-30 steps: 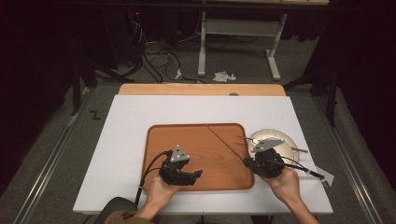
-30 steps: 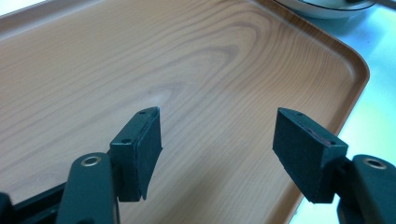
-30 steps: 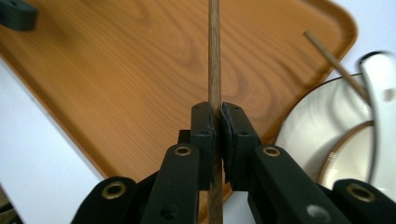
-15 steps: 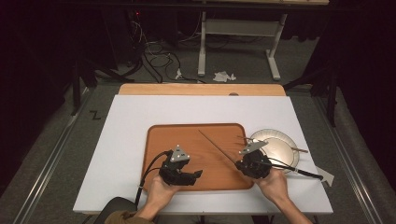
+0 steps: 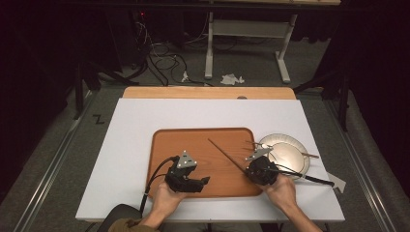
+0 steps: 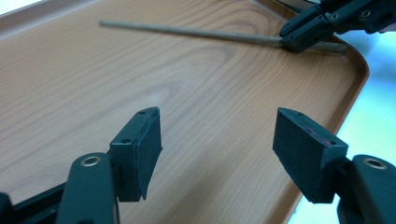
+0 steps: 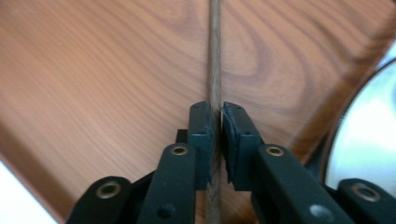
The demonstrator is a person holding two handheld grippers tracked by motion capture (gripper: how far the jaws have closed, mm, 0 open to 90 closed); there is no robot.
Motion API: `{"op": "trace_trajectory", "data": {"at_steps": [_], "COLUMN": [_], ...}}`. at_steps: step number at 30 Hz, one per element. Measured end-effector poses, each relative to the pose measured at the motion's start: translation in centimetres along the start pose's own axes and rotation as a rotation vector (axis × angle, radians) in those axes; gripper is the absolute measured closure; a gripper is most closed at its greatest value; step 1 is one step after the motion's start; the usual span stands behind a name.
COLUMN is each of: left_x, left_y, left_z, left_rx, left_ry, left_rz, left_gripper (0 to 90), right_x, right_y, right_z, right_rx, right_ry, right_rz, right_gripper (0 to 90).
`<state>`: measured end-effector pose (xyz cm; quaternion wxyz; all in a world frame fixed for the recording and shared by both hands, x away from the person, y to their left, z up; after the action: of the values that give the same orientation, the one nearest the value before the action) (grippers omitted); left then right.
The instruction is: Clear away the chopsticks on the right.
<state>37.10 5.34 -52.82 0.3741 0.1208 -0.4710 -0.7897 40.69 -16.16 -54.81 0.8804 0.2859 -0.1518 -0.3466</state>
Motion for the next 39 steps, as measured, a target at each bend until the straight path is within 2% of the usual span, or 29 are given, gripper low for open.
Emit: {"op": "trace_trajectory", "data": {"at_steps": [2, 7, 15, 20, 22, 39], "left_x": [0.0, 0.0, 0.0, 0.0, -0.1, -0.1], "left_y": [0.0, 0.0, 0.0, 0.0, 0.0, 0.0], "left_z": [0.0, 0.0, 0.0, 0.0, 0.0, 0.0], "left_rx": [0.001, 0.001, 0.001, 0.002, 0.002, -0.001], "left_ry": [0.002, 0.003, 0.003, 0.006, 0.006, 0.006], "left_rz": [-0.001, -0.001, -0.001, -0.002, -0.003, -0.003], "left_gripper": [32.6, 32.6, 32.6, 32.6, 32.6, 32.6], "right_x": [0.3, 0.7, 0.7, 0.6, 0.6, 0.3], "right_y": [0.0, -0.1, -0.1, -0.1, 0.0, 1.0], "right_z": [0.0, 0.1, 0.1, 0.1, 0.2, 2.0], "right_rx": [0.002, -0.008, -0.006, -0.005, 0.009, 0.112], "right_ry": [-0.031, -0.061, -0.064, -0.056, -0.051, 0.009], "right_rz": [0.001, 0.010, 0.013, 0.010, 0.009, 0.005], "right_gripper": [79.6, 80.1, 79.1, 76.0, 72.6, 66.7]}}
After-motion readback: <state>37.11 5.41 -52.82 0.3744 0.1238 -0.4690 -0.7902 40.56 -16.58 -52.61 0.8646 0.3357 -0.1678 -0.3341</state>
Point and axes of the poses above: each handheld gripper's, and its own axes: z roughly backward along the jaws, y roughly out of its top, x roughly to its right, the point moved 7 cm from there along -z, roughly forward along the jaws, and after that the axes turned 9 degrees about x, right-handed, at the moved point
